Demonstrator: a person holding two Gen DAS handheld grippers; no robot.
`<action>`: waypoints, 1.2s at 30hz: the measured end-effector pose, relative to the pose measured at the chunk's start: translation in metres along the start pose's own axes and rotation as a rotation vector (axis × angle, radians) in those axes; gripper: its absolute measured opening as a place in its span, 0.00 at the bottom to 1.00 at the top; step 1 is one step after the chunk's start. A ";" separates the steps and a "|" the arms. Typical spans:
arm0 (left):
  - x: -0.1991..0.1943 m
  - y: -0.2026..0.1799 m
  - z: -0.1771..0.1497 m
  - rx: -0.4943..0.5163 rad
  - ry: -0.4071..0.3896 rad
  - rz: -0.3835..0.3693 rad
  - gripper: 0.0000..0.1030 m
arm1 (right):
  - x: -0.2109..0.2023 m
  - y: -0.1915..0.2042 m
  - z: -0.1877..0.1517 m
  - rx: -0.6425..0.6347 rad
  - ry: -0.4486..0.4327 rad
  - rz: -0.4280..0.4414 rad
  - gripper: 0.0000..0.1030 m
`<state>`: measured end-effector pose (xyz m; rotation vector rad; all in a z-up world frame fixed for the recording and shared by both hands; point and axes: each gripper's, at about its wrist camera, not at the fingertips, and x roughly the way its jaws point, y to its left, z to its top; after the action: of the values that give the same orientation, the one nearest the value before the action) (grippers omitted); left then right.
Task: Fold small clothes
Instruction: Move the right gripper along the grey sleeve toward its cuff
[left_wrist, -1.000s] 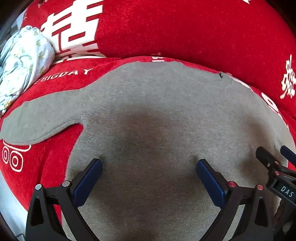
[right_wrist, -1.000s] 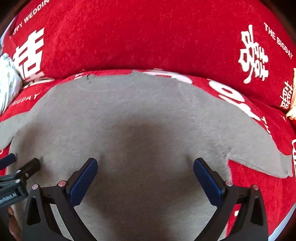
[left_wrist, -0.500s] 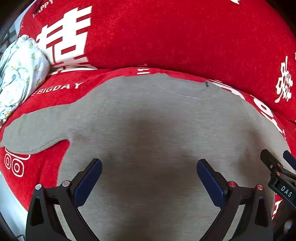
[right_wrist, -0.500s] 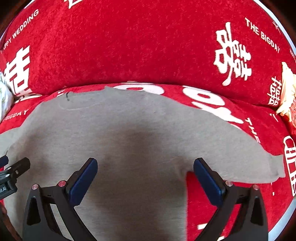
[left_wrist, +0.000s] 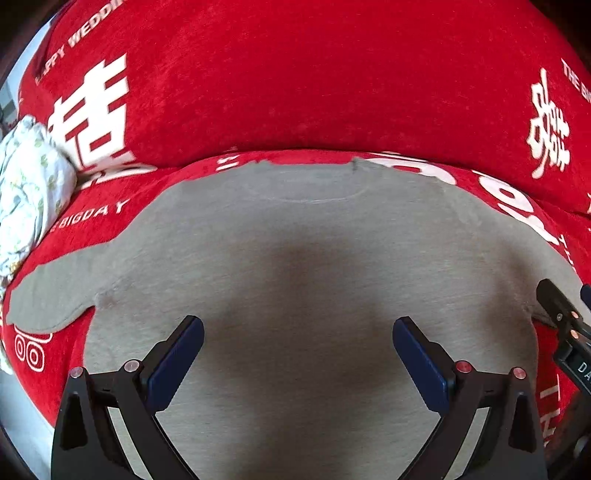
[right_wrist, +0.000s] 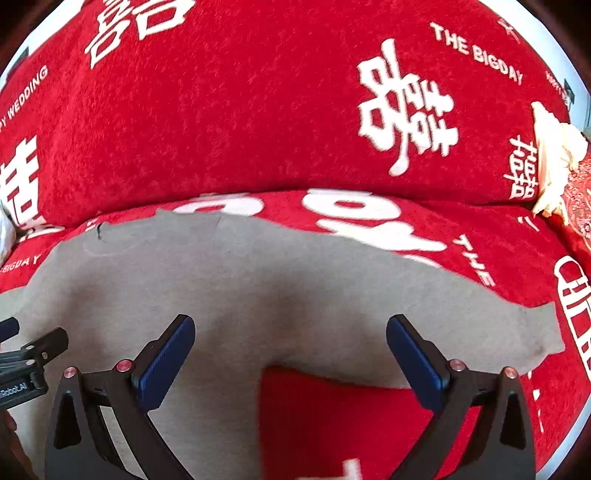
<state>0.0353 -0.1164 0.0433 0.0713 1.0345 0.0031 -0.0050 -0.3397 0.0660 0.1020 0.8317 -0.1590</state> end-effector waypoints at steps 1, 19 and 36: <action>0.000 -0.005 0.001 0.006 -0.003 0.001 1.00 | -0.001 -0.006 0.000 0.006 -0.014 0.003 1.00; 0.003 -0.116 0.004 0.110 0.001 -0.026 1.00 | 0.002 -0.097 -0.021 0.086 -0.023 -0.002 1.00; 0.002 -0.212 0.005 0.194 0.002 -0.073 1.00 | -0.006 -0.201 -0.039 0.252 -0.002 -0.125 1.00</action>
<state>0.0335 -0.3278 0.0312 0.2103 1.0366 -0.1638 -0.0735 -0.5307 0.0390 0.2869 0.8133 -0.3814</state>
